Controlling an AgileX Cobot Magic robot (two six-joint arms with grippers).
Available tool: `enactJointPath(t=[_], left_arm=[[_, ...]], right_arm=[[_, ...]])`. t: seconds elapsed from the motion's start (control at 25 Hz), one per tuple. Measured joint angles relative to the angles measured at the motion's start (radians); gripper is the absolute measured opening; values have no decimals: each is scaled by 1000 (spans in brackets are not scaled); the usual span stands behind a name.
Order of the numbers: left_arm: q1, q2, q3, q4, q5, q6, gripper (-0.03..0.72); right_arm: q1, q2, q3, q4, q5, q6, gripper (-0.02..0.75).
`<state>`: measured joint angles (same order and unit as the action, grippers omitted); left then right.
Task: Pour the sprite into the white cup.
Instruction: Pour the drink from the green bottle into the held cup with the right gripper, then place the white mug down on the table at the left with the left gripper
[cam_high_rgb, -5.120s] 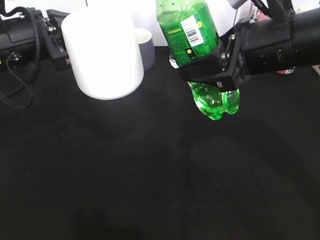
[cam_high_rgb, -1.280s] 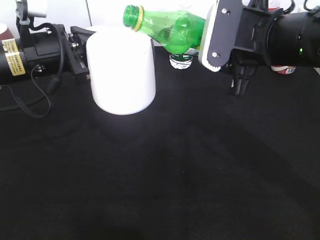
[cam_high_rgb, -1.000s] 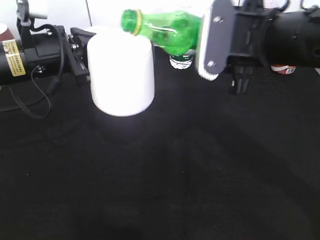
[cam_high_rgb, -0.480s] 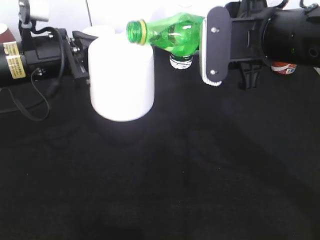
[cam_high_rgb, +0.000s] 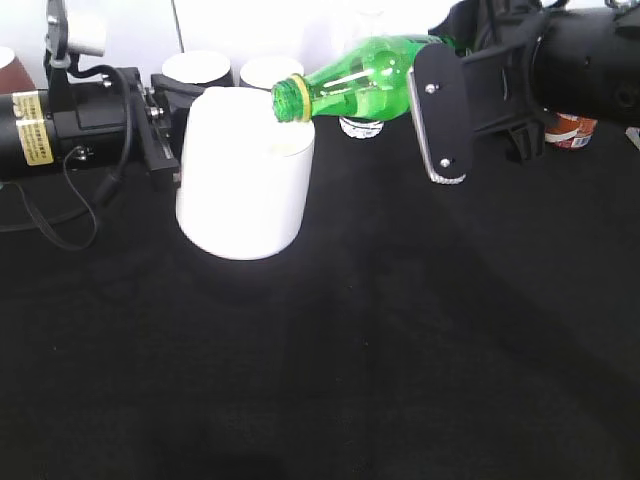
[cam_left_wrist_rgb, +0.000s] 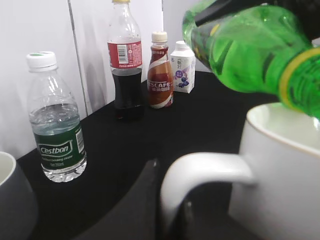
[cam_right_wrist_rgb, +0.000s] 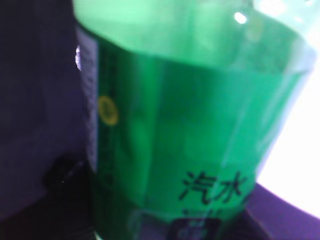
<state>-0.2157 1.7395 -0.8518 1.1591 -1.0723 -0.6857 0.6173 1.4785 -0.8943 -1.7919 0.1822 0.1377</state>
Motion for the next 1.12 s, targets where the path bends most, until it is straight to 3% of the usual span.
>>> enactJointPath(t=[0.84,1.12], left_arm=[[0,0,0,9,7,-13,37],[0,0,0,9,-9,-13,37]], right_arm=[[10,0,-43,-10,11,-138,375],[10,0,-43,80,13,-152,375]])
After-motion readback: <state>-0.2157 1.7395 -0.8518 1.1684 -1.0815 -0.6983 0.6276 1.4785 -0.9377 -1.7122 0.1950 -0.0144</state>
